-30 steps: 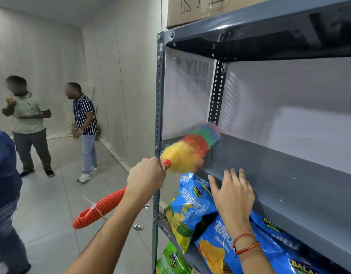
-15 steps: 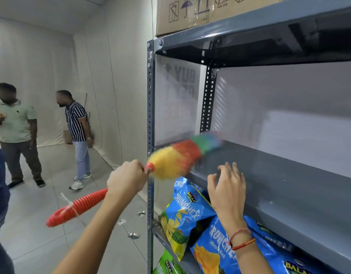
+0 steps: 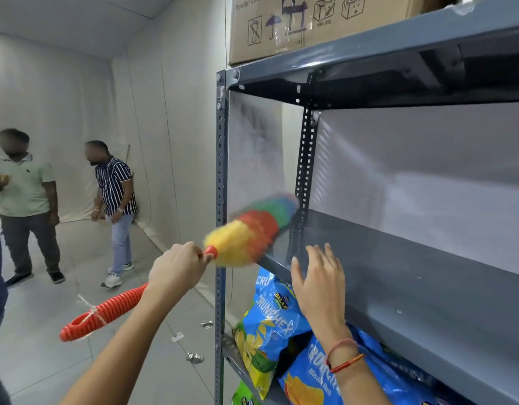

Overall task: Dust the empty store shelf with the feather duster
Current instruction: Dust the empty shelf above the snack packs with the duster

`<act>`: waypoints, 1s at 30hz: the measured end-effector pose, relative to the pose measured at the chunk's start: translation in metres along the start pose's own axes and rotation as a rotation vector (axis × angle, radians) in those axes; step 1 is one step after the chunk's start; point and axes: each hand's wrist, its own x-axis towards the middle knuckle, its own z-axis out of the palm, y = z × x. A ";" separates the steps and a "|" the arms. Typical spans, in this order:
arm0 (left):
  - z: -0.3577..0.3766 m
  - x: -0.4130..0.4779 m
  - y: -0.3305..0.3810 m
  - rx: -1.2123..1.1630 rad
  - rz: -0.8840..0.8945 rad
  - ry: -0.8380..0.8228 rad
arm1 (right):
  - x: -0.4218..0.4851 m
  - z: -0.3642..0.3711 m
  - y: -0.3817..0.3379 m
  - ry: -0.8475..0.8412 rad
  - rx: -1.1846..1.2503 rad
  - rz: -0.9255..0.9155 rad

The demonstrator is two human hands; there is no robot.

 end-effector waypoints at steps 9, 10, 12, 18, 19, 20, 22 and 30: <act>-0.001 0.004 -0.002 0.040 0.051 0.048 | 0.008 0.028 -0.009 -0.227 -0.230 -0.065; -0.002 0.005 -0.004 0.007 0.037 -0.001 | 0.009 0.030 -0.008 -0.260 -0.282 -0.063; -0.003 0.004 -0.003 -0.027 -0.038 -0.082 | 0.009 0.034 -0.007 -0.296 -0.368 -0.070; 0.002 0.001 0.016 -0.016 -0.006 -0.001 | 0.009 0.033 -0.010 -0.300 -0.375 -0.056; 0.000 0.001 0.014 -0.095 0.012 -0.084 | 0.009 0.033 -0.009 -0.306 -0.372 -0.054; -0.003 0.000 0.011 -0.183 0.027 -0.195 | 0.009 0.032 -0.009 -0.311 -0.369 -0.054; -0.009 0.000 0.002 -0.322 0.019 -0.413 | 0.010 0.032 -0.009 -0.311 -0.365 -0.055; -0.017 0.014 0.004 -0.054 0.017 -0.049 | 0.012 0.031 -0.010 -0.320 -0.329 -0.026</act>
